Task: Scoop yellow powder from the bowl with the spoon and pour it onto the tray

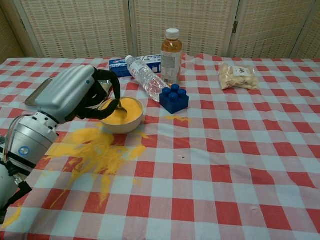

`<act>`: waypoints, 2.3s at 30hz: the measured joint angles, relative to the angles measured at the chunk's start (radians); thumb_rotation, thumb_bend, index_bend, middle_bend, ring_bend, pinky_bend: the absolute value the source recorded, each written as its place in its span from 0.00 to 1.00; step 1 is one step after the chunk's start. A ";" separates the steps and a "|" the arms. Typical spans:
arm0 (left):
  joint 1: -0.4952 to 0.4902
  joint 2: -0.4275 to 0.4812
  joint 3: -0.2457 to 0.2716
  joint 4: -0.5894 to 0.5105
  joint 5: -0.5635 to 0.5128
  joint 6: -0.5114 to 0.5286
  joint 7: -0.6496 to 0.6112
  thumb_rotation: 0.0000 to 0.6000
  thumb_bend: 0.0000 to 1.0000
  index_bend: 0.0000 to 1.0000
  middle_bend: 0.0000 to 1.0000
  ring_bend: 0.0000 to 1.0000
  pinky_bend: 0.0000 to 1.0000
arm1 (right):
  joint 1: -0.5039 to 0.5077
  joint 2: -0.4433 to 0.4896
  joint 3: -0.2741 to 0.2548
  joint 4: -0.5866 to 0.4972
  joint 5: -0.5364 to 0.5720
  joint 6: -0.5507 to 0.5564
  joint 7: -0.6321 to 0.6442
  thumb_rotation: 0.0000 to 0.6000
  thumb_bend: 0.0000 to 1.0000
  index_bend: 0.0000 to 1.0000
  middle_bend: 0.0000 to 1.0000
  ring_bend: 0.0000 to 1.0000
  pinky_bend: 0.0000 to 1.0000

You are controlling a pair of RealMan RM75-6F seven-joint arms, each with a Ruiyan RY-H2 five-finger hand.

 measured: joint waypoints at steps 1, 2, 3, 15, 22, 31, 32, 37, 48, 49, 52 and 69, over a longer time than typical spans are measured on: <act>0.004 0.009 0.002 -0.020 -0.001 -0.001 0.010 1.00 0.68 0.86 1.00 1.00 1.00 | 0.000 -0.001 -0.001 0.000 -0.001 -0.001 -0.001 1.00 0.00 0.00 0.00 0.00 0.00; 0.008 0.017 0.003 -0.039 -0.001 -0.002 0.019 1.00 0.68 0.86 1.00 1.00 1.00 | 0.000 -0.001 -0.002 0.000 -0.003 -0.001 -0.003 1.00 0.00 0.00 0.00 0.00 0.00; 0.014 0.029 0.005 -0.063 -0.001 -0.001 0.030 1.00 0.68 0.86 1.00 1.00 1.00 | 0.000 -0.001 -0.002 -0.001 -0.004 -0.001 -0.003 1.00 0.00 0.00 0.00 0.00 0.00; 0.041 0.098 0.002 -0.194 0.023 0.034 0.101 1.00 0.68 0.86 1.00 1.00 1.00 | -0.002 -0.001 -0.009 -0.003 -0.019 0.006 -0.005 1.00 0.00 0.00 0.00 0.00 0.00; 0.054 0.114 0.011 -0.241 0.016 0.006 0.140 1.00 0.69 0.86 1.00 1.00 1.00 | -0.001 0.001 -0.010 -0.001 -0.021 0.006 0.000 1.00 0.00 0.00 0.00 0.00 0.00; 0.054 0.112 0.014 -0.232 0.028 -0.008 0.168 1.00 0.69 0.86 1.00 1.00 1.00 | 0.002 0.001 -0.010 0.000 -0.020 0.000 0.002 1.00 0.00 0.00 0.00 0.00 0.00; 0.052 0.110 0.010 -0.227 0.025 -0.011 0.166 1.00 0.69 0.86 1.00 1.00 1.00 | 0.001 0.001 -0.010 0.000 -0.020 0.001 0.002 1.00 0.00 0.00 0.00 0.00 0.00; 0.042 0.096 -0.009 -0.179 0.011 -0.027 0.143 1.00 0.69 0.86 1.00 1.00 1.00 | 0.002 0.001 -0.008 0.001 -0.017 0.001 0.002 1.00 0.00 0.00 0.00 0.00 0.00; -0.005 0.043 -0.046 -0.017 0.014 -0.028 0.060 1.00 0.69 0.86 1.00 1.00 1.00 | 0.004 0.002 0.000 0.000 0.001 -0.005 0.005 1.00 0.00 0.00 0.00 0.00 0.00; -0.010 0.035 -0.049 0.003 0.014 -0.027 0.051 1.00 0.69 0.86 1.00 1.00 1.00 | 0.004 0.002 0.000 0.000 0.002 -0.005 0.006 1.00 0.00 0.00 0.00 0.00 0.00; -0.028 0.011 -0.057 0.059 0.018 -0.019 0.024 1.00 0.68 0.86 1.00 1.00 1.00 | 0.005 0.003 0.002 0.000 0.006 -0.007 0.007 1.00 0.00 0.00 0.00 0.00 0.00; -0.069 -0.042 -0.054 0.191 0.036 0.041 -0.023 1.00 0.68 0.86 1.00 1.00 1.00 | 0.003 0.006 0.004 0.001 0.009 -0.001 0.013 1.00 0.00 0.00 0.00 0.00 0.00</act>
